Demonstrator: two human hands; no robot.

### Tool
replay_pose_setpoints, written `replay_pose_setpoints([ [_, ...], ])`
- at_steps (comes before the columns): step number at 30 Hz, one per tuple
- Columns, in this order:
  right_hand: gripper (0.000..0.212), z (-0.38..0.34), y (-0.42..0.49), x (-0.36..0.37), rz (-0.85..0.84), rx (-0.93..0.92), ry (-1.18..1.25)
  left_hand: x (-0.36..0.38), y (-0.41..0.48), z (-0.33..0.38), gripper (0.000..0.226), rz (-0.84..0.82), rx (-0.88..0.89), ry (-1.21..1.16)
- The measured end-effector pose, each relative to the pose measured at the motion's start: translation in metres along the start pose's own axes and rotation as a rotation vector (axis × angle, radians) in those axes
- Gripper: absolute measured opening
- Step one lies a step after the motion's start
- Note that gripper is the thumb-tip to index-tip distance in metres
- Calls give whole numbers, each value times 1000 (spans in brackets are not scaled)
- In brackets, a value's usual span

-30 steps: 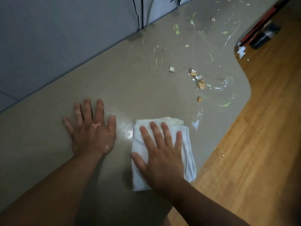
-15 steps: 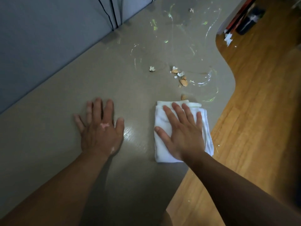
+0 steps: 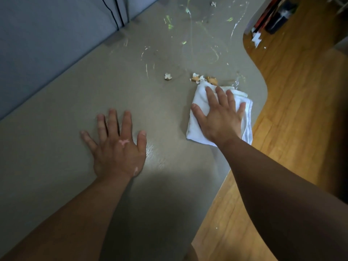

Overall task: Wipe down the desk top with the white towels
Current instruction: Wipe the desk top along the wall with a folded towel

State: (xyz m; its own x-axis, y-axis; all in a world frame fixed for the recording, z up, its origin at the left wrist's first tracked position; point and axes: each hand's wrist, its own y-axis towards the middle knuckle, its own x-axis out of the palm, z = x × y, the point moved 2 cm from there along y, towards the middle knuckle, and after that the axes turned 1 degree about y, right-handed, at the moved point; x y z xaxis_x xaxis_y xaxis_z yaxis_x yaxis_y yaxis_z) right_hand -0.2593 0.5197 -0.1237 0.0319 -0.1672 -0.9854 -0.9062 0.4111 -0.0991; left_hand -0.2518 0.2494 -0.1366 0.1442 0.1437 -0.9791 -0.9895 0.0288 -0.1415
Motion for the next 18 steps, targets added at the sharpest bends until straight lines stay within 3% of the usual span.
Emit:
replay_pose_setpoints([
  [3, 77, -6, -26, 2, -12, 29, -2, -2, 1, 1, 67, 0, 7, -1],
  [11, 74, -26, -135, 19, 28, -111, 7, -3, 3, 3, 66, -28, 9, 0],
  [18, 75, -7, -112, 13, -6, -198, 50, -6, 25, 19, 69, -72, 1, -45],
])
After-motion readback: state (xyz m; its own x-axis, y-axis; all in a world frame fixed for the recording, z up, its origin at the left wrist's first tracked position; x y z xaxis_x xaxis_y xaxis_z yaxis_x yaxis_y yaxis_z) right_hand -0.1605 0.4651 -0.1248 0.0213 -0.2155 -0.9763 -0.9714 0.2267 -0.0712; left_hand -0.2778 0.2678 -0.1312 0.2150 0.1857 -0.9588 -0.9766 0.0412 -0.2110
